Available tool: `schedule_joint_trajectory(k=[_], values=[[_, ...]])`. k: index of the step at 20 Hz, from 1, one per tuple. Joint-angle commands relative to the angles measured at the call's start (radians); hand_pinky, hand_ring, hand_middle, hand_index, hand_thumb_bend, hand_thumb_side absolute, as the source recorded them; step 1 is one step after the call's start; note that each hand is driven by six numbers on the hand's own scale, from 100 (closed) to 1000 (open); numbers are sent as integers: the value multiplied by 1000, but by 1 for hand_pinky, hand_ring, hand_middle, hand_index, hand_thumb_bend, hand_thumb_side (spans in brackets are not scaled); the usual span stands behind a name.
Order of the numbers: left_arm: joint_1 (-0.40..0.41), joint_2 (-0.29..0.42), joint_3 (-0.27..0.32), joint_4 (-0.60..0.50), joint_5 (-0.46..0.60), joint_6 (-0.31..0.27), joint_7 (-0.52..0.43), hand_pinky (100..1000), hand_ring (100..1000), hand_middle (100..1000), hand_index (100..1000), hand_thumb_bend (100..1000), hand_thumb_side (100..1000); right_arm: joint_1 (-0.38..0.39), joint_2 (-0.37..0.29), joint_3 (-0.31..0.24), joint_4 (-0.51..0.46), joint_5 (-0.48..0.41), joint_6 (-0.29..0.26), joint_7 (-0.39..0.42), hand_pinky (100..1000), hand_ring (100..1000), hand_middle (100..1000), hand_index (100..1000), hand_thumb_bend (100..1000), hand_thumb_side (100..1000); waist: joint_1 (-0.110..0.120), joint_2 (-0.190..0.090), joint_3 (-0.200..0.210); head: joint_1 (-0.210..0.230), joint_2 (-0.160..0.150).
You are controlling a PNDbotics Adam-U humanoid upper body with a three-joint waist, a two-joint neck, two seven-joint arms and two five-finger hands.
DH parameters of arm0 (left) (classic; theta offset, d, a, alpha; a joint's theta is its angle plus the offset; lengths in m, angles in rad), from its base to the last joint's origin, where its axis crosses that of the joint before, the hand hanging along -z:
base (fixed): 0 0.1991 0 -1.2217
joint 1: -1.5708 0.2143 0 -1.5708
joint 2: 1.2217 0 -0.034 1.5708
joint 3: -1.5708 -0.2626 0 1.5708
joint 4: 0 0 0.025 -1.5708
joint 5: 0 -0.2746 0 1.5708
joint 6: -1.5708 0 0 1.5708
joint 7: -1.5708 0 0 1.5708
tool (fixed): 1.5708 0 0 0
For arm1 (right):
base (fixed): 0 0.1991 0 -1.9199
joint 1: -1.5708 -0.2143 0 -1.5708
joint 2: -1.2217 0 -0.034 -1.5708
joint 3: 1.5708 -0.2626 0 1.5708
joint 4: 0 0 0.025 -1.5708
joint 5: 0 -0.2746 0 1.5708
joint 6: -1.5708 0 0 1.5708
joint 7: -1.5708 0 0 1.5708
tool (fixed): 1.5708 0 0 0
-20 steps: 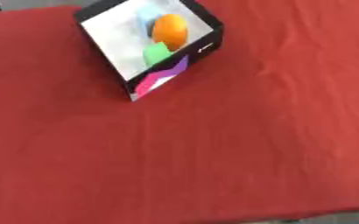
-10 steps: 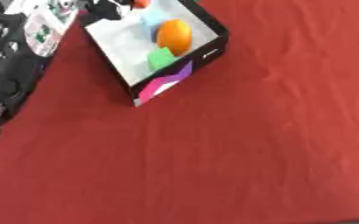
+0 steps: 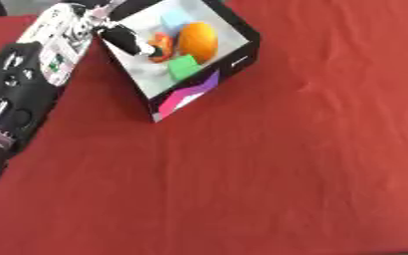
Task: Pick up objects on the table and place them in the box.
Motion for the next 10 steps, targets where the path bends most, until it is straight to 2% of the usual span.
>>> schedule_joint_trajectory(k=[1, 3, 5, 7, 10], values=[[-11, 77, 13, -136, 118, 37, 65, 816, 716, 719, 865, 432, 410, 0, -42, -20, -23, -6, -6, -12, 916, 760, 718, 809, 441, 453, -16, -23, 12, -22, 18], [15, 130, 24, -267, 285, 78, 102, 813, 706, 700, 843, 379, 419, 13, -49, -28, -27, -14, -11, -23, 917, 762, 720, 810, 440, 453, -14, -30, 24, -37, 22], [63, 197, 59, -427, 477, 128, 153, 813, 706, 689, 821, 334, 422, 31, -55, -35, -33, -19, -15, -32, 917, 762, 721, 810, 437, 454, -13, -39, 38, -53, 23], [134, 274, 94, -594, 657, 166, 222, 817, 717, 711, 809, 333, 419, 54, -59, -44, -41, -23, -19, -43, 918, 763, 721, 810, 429, 456, -12, -44, 55, -71, 23], [278, 366, 151, -804, 847, 197, 325, 817, 718, 716, 810, 313, 440, 86, -56, -60, -50, -31, -26, -66, 918, 763, 721, 810, 414, 457, -12, -48, 79, -89, 23]])
